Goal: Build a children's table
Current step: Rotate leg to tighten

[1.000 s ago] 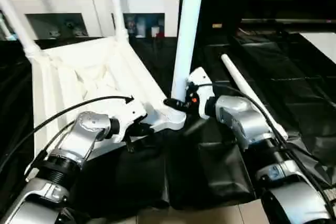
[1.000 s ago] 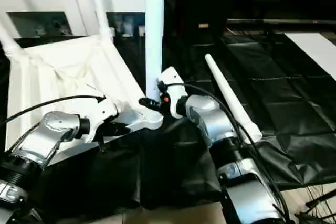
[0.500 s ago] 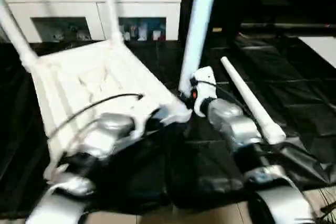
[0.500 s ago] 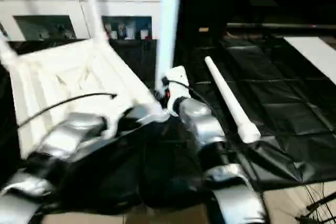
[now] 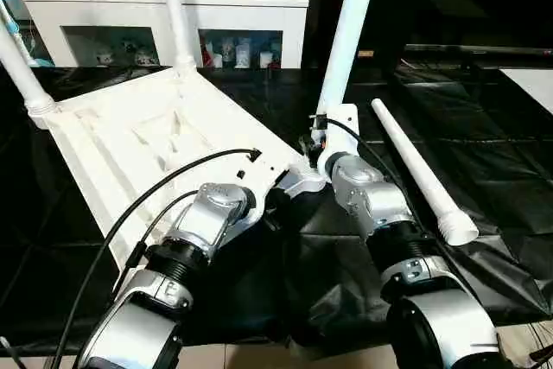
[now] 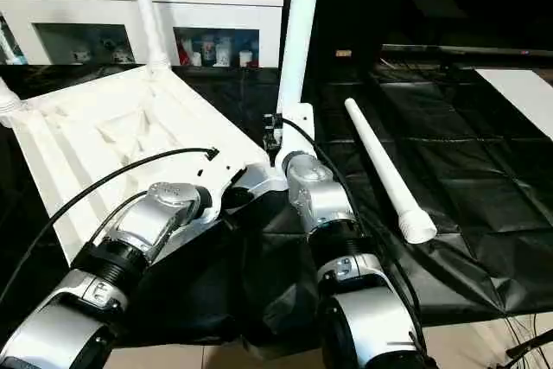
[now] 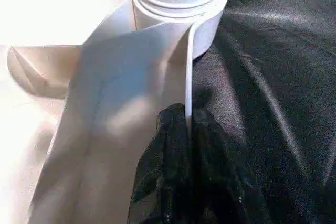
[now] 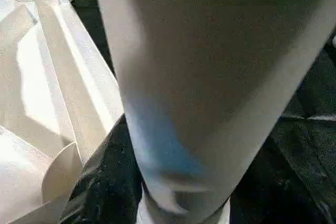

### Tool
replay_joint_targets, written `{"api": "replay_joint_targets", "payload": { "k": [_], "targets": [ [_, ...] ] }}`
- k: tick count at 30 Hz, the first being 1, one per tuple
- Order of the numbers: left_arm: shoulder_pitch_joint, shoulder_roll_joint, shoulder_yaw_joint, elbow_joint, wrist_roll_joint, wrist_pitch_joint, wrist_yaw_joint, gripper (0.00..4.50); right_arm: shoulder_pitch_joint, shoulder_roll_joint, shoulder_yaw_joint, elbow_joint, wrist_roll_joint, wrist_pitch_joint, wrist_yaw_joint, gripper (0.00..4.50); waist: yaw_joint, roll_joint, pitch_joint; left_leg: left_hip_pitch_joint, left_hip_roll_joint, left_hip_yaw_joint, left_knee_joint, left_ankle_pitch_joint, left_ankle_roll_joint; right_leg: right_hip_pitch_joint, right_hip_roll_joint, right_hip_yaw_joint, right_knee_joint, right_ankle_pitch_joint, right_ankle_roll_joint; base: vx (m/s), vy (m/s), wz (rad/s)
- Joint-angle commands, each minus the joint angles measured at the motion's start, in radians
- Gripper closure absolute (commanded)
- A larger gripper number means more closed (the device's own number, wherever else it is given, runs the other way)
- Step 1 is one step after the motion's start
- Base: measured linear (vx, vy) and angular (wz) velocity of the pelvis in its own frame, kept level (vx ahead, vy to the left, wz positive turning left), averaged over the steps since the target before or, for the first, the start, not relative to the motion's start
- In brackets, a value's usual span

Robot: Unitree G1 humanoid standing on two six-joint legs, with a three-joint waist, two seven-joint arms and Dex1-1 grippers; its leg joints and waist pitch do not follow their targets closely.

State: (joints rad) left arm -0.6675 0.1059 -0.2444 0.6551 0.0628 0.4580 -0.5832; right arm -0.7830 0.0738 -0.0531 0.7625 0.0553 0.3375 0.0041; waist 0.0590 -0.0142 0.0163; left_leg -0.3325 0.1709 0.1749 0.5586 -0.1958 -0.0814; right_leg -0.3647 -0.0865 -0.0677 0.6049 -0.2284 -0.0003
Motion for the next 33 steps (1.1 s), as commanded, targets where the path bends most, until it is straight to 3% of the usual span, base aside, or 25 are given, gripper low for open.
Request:
{"api": "replay_joint_targets", "payload": {
  "k": [1,3,7,9,15,21,23,26,33],
  "targets": [
    [-0.001,-0.016,-0.003,0.052,0.008,0.006,0.036,4.50,0.056,0.037,0.023,0.125,0.004,0.046,0.029,2.65,-0.004,0.010,-0.017,-0.003,0.056,-0.026,-0.083,-0.348,-0.019,0.007,-0.069,0.058,-0.101,-0.321,-0.126,0.000,0.000,0.00],
    [-0.003,-0.012,-0.004,0.055,0.010,-0.004,0.032,4.50,0.051,0.040,0.013,0.123,0.016,0.044,0.043,2.09,-0.003,0.011,-0.017,-0.002,0.056,-0.027,-0.085,-0.358,-0.018,0.005,-0.070,0.058,-0.105,-0.361,-0.117,0.000,0.000,0.00],
    [-0.004,-0.005,-0.005,0.051,0.010,-0.022,0.016,4.50,0.051,0.035,0.011,0.106,0.025,0.039,0.066,1.75,-0.005,0.013,-0.017,-0.003,0.058,-0.029,-0.087,-0.364,-0.019,0.005,-0.070,0.058,-0.107,-0.366,-0.114,0.000,0.000,0.00],
    [-0.003,-0.001,-0.006,0.046,0.010,-0.027,0.006,4.50,0.052,0.031,0.014,0.094,0.025,0.035,0.080,1.64,-0.005,0.011,-0.020,-0.008,0.060,-0.028,-0.087,-0.325,-0.018,0.012,-0.068,0.058,-0.099,-0.293,-0.128,0.000,0.000,0.00],
    [0.003,0.026,-0.018,0.034,0.014,-0.071,-0.040,4.50,0.068,-0.003,0.061,0.007,0.018,0.032,0.207,1.06,-0.003,0.014,-0.017,-0.012,0.059,-0.024,-0.084,-0.275,0.013,0.016,-0.070,0.059,-0.099,-0.274,-0.151,0.000,0.000,0.00],
    [0.023,0.069,-0.029,0.002,0.014,-0.097,-0.096,4.50,0.108,-0.075,0.103,-0.119,0.020,0.035,0.334,0.59,0.000,0.018,-0.026,-0.018,0.060,-0.018,-0.069,-0.141,0.049,0.025,-0.067,0.056,-0.077,-0.064,-0.203,0.000,0.000,0.00],
    [0.030,0.080,-0.033,-0.006,0.014,-0.108,-0.112,4.50,0.123,-0.100,0.119,-0.150,0.015,0.037,0.368,0.46,0.001,0.017,-0.030,-0.024,0.058,-0.016,-0.059,-0.070,0.083,0.029,-0.067,0.054,-0.064,0.064,-0.229,0.000,0.000,0.00],
    [0.056,0.116,-0.041,-0.039,0.013,-0.126,-0.156,4.50,0.172,-0.175,0.160,-0.230,-0.005,0.002,0.468,0.46,0.002,0.017,-0.031,-0.024,0.058,-0.014,-0.055,-0.061,0.109,0.032,-0.067,0.052,-0.060,0.108,-0.251,0.000,0.000,0.00],
    [0.108,0.186,-0.051,-0.112,-0.001,-0.180,-0.252,4.50,0.230,-0.271,0.142,-0.323,0.034,-0.036,0.625,0.46,0.001,0.019,-0.027,-0.021,0.062,-0.014,-0.058,-0.118,0.100,0.029,-0.066,0.052,-0.067,-0.006,-0.252,0.000,0.000,0.00]
  ]
}}
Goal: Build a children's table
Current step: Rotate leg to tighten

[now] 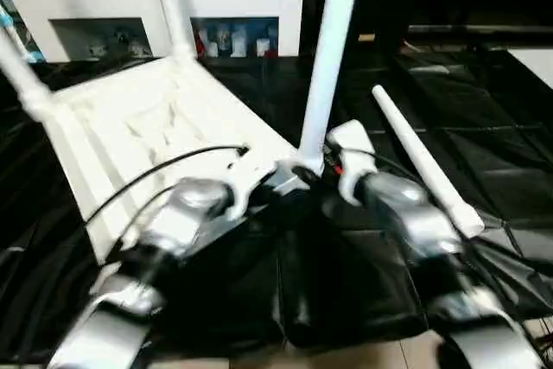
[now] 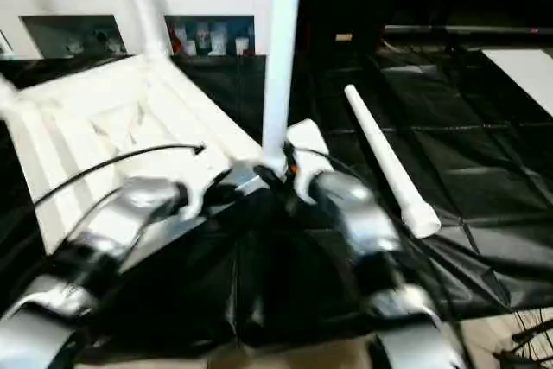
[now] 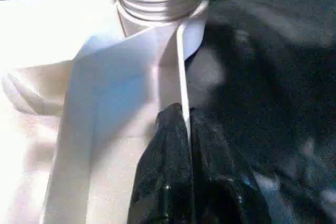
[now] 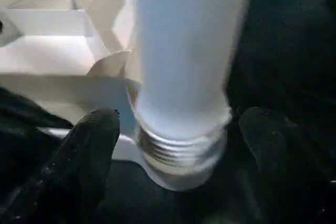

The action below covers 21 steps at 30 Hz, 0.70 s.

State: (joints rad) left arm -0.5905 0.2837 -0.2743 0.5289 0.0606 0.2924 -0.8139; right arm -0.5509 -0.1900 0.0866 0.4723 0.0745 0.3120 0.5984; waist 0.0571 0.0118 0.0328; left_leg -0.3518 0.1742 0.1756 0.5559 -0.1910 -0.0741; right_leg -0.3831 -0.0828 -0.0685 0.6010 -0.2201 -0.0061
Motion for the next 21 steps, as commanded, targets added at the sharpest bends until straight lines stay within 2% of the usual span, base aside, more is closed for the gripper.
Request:
{"api": "replay_joint_targets", "payload": {
  "k": [1,5,6,11,15,18,21],
  "targets": [
    [0.036,0.013,-0.020,0.006,-0.002,-0.009,-0.029,4.50,0.003,-0.018,0.005,-0.044,0.018,-0.010,0.046,0.46,0.002,-0.008,-0.044,-0.003,0.058,-0.014,-0.054,-0.125,0.091,0.049,-0.070,0.053,-0.063,-0.019,-0.251,0.000,0.000,0.00],
    [0.072,0.054,-0.038,-0.061,-0.022,-0.054,-0.115,4.50,0.035,-0.072,0.030,-0.100,0.040,-0.015,0.139,0.46,0.005,-0.009,-0.047,-0.004,0.059,-0.015,-0.049,-0.082,0.108,0.053,-0.071,0.053,-0.054,0.034,-0.256,0.000,0.000,0.00],
    [0.089,0.071,-0.048,-0.095,-0.036,-0.079,-0.161,4.50,0.050,-0.094,0.041,-0.124,0.049,-0.014,0.185,0.46,0.007,-0.012,-0.047,-0.006,0.057,-0.014,-0.046,-0.067,0.123,0.053,-0.070,0.053,-0.053,0.062,-0.258,0.000,0.000,0.00],
    [0.137,0.110,-0.060,-0.189,-0.076,-0.092,-0.263,4.50,0.102,-0.165,0.102,-0.199,0.056,-0.032,0.344,0.46,0.013,-0.006,-0.049,-0.002,0.062,-0.013,-0.040,-0.039,0.156,0.049,-0.066,0.049,-0.042,0.107,-0.282,0.000,0.000,0.00],
    [0.146,0.114,-0.056,-0.193,-0.076,-0.116,-0.265,4.50,0.114,-0.182,0.123,-0.214,0.053,-0.044,0.381,0.46,0.016,-0.007,-0.047,-0.001,0.062,-0.012,-0.039,-0.056,0.146,0.045,-0.068,0.051,-0.044,0.070,-0.284,0.000,0.000,0.00],
    [0.161,0.117,-0.046,-0.206,-0.092,-0.133,-0.279,4.50,0.125,-0.192,0.140,-0.226,0.055,-0.056,0.407,0.46,0.018,-0.012,-0.044,-0.004,0.060,-0.013,-0.039,-0.082,0.130,0.048,-0.070,0.053,-0.046,0.025,-0.272,0.000,0.000,0.00],
    [0.167,0.119,-0.042,-0.210,-0.093,-0.132,-0.281,4.50,0.128,-0.191,0.142,-0.224,0.054,-0.063,0.411,0.46,0.019,-0.012,-0.044,-0.003,0.059,-0.012,-0.039,-0.090,0.121,0.047,-0.071,0.054,-0.048,0.000,-0.263,0.000,0.000,0.00]
  ]
}}
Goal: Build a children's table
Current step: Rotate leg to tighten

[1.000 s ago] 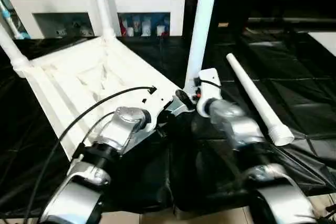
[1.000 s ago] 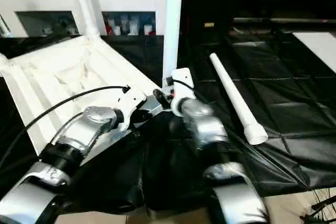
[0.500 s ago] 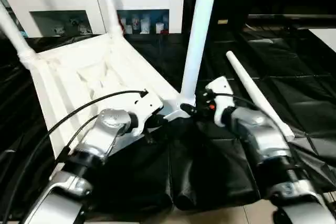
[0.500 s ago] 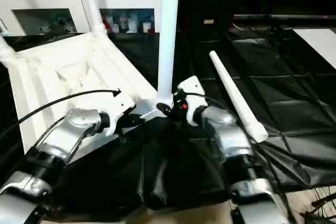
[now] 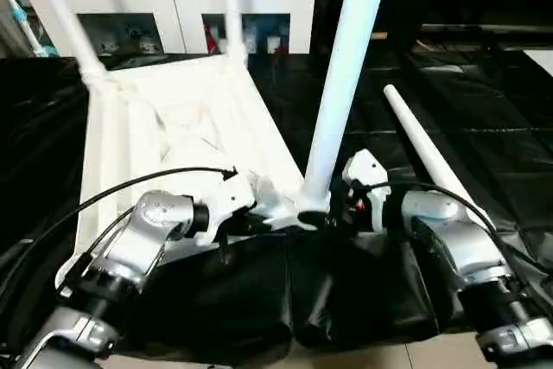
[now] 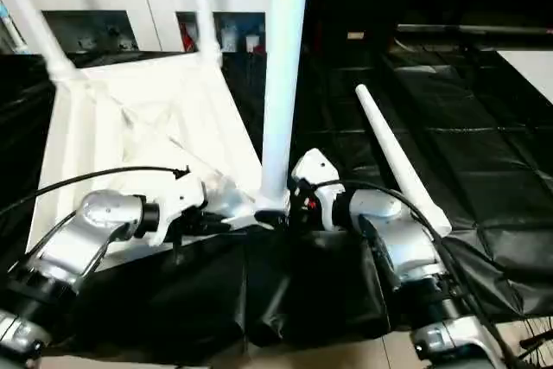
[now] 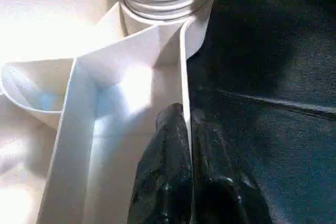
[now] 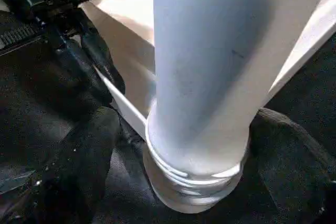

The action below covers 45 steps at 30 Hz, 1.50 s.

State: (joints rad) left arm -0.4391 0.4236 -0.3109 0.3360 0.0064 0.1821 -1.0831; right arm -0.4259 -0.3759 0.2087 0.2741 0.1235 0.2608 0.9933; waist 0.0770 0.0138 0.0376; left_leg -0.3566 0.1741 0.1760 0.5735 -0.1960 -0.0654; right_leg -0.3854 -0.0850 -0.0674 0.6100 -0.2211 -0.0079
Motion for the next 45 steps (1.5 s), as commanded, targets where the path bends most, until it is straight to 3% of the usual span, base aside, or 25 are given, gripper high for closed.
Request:
{"api": "replay_joint_targets", "payload": {
  "k": [1,4,9,11,20,29,36,40,41,45],
  "targets": [
    [0.017,-0.018,-0.006,-0.013,-0.032,-0.018,-0.007,4.50,0.002,-0.003,0.019,-0.017,0.004,-0.018,0.015,0.46,-0.001,-0.014,-0.049,0.001,0.058,-0.013,-0.056,-0.082,0.110,0.049,-0.067,0.052,-0.056,0.000,-0.259,0.000,0.000,0.00],
    [0.014,-0.015,-0.007,0.002,-0.023,-0.022,-0.001,4.50,-0.001,-0.001,0.020,0.001,-0.002,-0.030,0.014,0.46,-0.001,-0.014,-0.051,0.001,0.057,-0.013,-0.054,-0.070,0.112,0.049,-0.067,0.052,-0.054,0.014,-0.260,0.000,0.000,0.00],
    [0.013,-0.014,-0.006,0.005,-0.018,-0.023,-0.002,4.50,0.000,0.005,0.013,0.013,0.006,-0.034,0.016,0.83,-0.001,-0.016,-0.055,0.001,0.055,-0.013,-0.049,-0.041,0.130,0.050,-0.065,0.051,-0.048,0.064,-0.271,0.000,0.000,0.00],
    [0.013,-0.015,-0.005,0.005,-0.017,-0.022,-0.002,4.50,0.000,0.009,0.010,0.021,0.007,-0.037,0.016,1.16,0.001,-0.014,-0.055,0.001,0.056,-0.013,-0.049,-0.043,0.134,0.050,-0.066,0.050,-0.047,0.056,-0.272,0.000,0.000,0.00],
    [0.011,-0.014,-0.008,0.009,-0.014,-0.021,-0.004,4.50,0.003,0.016,0.010,0.041,0.011,-0.052,0.015,1.80,0.002,-0.014,-0.055,0.001,0.056,-0.013,-0.047,-0.053,0.127,0.050,-0.065,0.050,-0.046,0.040,-0.273,0.000,0.000,0.00],
    [0.013,-0.015,-0.011,0.012,-0.012,-0.018,-0.007,4.50,0.016,0.019,0.016,0.047,0.005,-0.064,0.019,1.91,0.006,-0.012,-0.059,0.001,0.055,-0.013,-0.043,-0.030,0.136,0.051,-0.064,0.050,-0.041,0.079,-0.279,0.000,0.000,0.00],
    [0.015,-0.022,-0.006,0.007,-0.016,-0.004,0.002,4.50,0.022,0.035,0.010,0.053,0.006,-0.051,-0.004,1.91,0.006,-0.013,-0.057,0.001,0.055,-0.014,-0.043,-0.048,0.128,0.051,-0.064,0.050,-0.042,0.055,-0.277,0.000,0.000,0.00],
    [-0.012,-0.058,0.016,0.045,-0.004,0.043,0.082,4.50,-0.008,0.097,-0.031,0.112,-0.011,-0.002,-0.152,1.91,0.000,-0.012,-0.052,0.000,0.054,-0.015,-0.049,-0.091,0.096,0.050,-0.065,0.050,-0.051,-0.021,-0.268,0.000,0.000,0.00],
    [-0.021,-0.068,0.019,0.055,0.002,0.057,0.104,4.50,-0.014,0.113,-0.040,0.126,-0.012,0.010,-0.184,1.91,-0.005,-0.013,-0.048,0.001,0.052,-0.015,-0.052,-0.135,0.068,0.048,-0.066,0.051,-0.059,-0.102,-0.250,0.000,0.000,0.00],
    [-0.099,-0.167,0.057,0.170,0.021,0.140,0.275,4.50,-0.035,0.207,-0.060,0.178,-0.038,0.054,-0.351,1.91,-0.013,-0.013,-0.044,0.006,0.050,-0.016,-0.058,-0.173,0.032,0.045,-0.065,0.054,-0.070,-0.199,-0.221,0.000,0.000,0.00]
  ]
}}
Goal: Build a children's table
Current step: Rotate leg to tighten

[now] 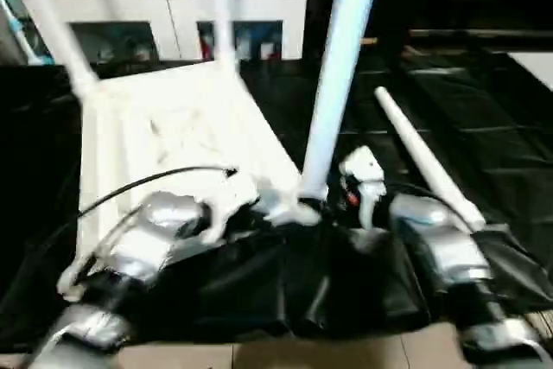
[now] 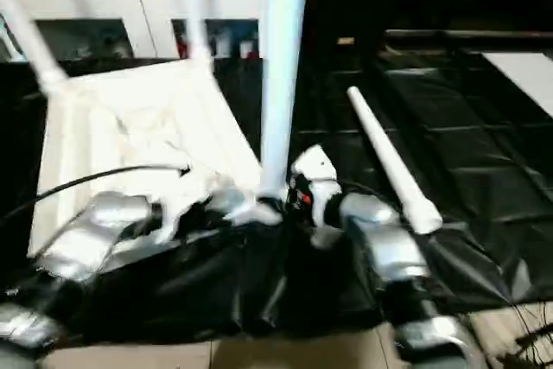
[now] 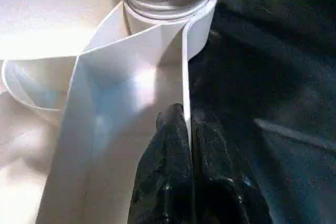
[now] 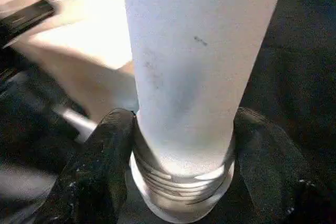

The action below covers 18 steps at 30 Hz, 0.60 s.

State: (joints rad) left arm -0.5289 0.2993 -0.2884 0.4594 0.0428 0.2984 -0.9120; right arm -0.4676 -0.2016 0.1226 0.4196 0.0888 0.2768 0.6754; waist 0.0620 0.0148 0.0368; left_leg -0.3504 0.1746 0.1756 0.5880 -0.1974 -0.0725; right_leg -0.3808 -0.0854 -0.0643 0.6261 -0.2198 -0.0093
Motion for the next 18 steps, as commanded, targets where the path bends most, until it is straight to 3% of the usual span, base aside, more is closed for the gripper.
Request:
{"api": "replay_joint_targets", "payload": {
  "k": [1,4,9,15,16,18],
  "targets": [
    [-0.024,-0.062,0.044,0.069,-0.018,0.034,0.132,4.50,0.000,0.054,0.018,0.046,-0.004,0.048,-0.068,1.92,0.003,-0.016,-0.045,0.000,0.048,-0.017,-0.071,-0.170,0.034,0.041,-0.066,0.051,-0.087,-0.207,-0.213,0.000,0.000,0.00],
    [-0.081,-0.128,0.074,0.152,-0.014,0.064,0.243,4.50,-0.034,0.121,0.004,0.105,-0.028,0.065,-0.192,1.92,0.002,-0.017,-0.046,-0.004,0.046,-0.016,-0.071,-0.144,0.041,0.041,-0.065,0.051,-0.086,-0.183,-0.205,0.000,0.000,0.00],
    [-0.161,-0.216,0.104,0.262,-0.001,0.096,0.383,4.50,-0.110,0.206,-0.021,0.220,-0.065,0.080,-0.377,1.92,0.003,-0.014,-0.052,-0.005,0.043,-0.015,-0.066,-0.097,0.058,0.044,-0.066,0.050,-0.080,-0.097,-0.222,0.000,0.000,0.00],
    [-0.189,-0.233,0.091,0.306,0.021,0.070,0.410,4.50,-0.143,0.245,-0.032,0.256,-0.053,0.038,-0.369,1.92,0.008,-0.013,-0.052,-0.005,0.046,-0.016,-0.066,-0.096,0.085,0.046,-0.069,0.048,-0.079,-0.056,-0.230,0.000,0.000,0.00],
    [-0.189,-0.229,0.088,0.311,0.023,0.054,0.403,4.50,-0.141,0.250,-0.044,0.252,-0.040,0.037,-0.360,1.36,0.009,-0.014,-0.051,-0.005,0.046,-0.016,-0.067,-0.107,0.085,0.046,-0.069,0.048,-0.081,-0.072,-0.227,0.000,0.000,0.00],
    [-0.187,-0.224,0.087,0.317,0.025,0.045,0.397,4.50,-0.138,0.257,-0.064,0.242,-0.017,0.036,-0.349,1.22,0.009,-0.015,-0.049,-0.005,0.046,-0.016,-0.069,-0.123,0.083,0.047,-0.070,0.049,-0.085,-0.106,-0.220,0.000,0.000,0.00]
  ]
}}
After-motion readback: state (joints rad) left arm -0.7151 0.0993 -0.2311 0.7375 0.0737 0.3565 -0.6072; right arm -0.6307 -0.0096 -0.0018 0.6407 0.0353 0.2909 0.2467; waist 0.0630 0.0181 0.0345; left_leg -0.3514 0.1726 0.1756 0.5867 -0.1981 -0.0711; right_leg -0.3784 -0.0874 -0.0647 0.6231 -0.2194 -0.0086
